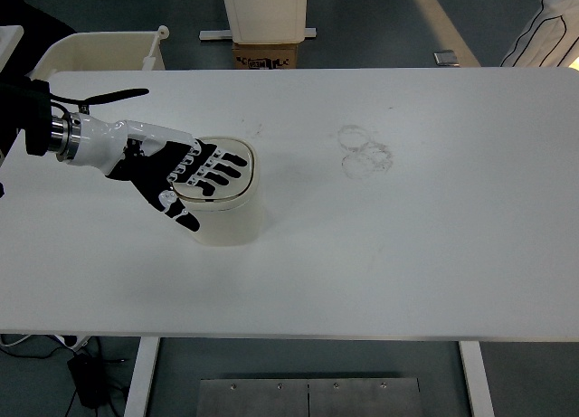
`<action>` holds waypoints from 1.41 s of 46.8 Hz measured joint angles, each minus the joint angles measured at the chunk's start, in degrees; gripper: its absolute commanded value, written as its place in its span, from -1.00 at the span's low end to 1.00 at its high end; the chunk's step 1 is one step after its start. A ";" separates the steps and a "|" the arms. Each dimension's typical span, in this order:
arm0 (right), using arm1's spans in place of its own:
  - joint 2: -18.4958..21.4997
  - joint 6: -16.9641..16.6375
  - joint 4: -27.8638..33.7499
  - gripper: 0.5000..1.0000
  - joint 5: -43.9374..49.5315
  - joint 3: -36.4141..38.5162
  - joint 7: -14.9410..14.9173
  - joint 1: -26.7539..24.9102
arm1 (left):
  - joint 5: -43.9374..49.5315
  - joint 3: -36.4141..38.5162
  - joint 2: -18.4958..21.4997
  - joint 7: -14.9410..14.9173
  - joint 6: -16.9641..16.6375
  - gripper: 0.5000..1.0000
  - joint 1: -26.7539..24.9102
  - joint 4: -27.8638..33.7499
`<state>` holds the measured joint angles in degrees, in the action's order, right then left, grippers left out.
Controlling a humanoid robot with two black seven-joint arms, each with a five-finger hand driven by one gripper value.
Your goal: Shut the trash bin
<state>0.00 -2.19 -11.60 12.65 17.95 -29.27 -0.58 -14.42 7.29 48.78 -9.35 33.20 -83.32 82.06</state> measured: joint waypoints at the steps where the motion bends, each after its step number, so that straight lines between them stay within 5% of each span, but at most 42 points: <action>1: 0.00 0.00 0.00 0.97 0.00 0.00 0.00 0.01 | 0.00 0.00 0.00 0.01 -0.01 1.00 0.00 0.00; 53: 0.00 -0.01 -0.03 0.97 0.00 0.01 0.00 -0.03 | 0.95 -1.42 1.33 0.25 -0.41 1.00 -0.42 -0.73; 66: 0.00 -0.02 -0.04 0.97 0.00 0.02 -0.08 0.00 | 4.31 -10.08 -1.89 0.50 -0.94 1.00 -0.57 -8.16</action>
<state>0.00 -2.21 -11.64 12.66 17.98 -29.34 -0.58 -10.11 -2.78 46.89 -8.85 32.26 -83.89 73.90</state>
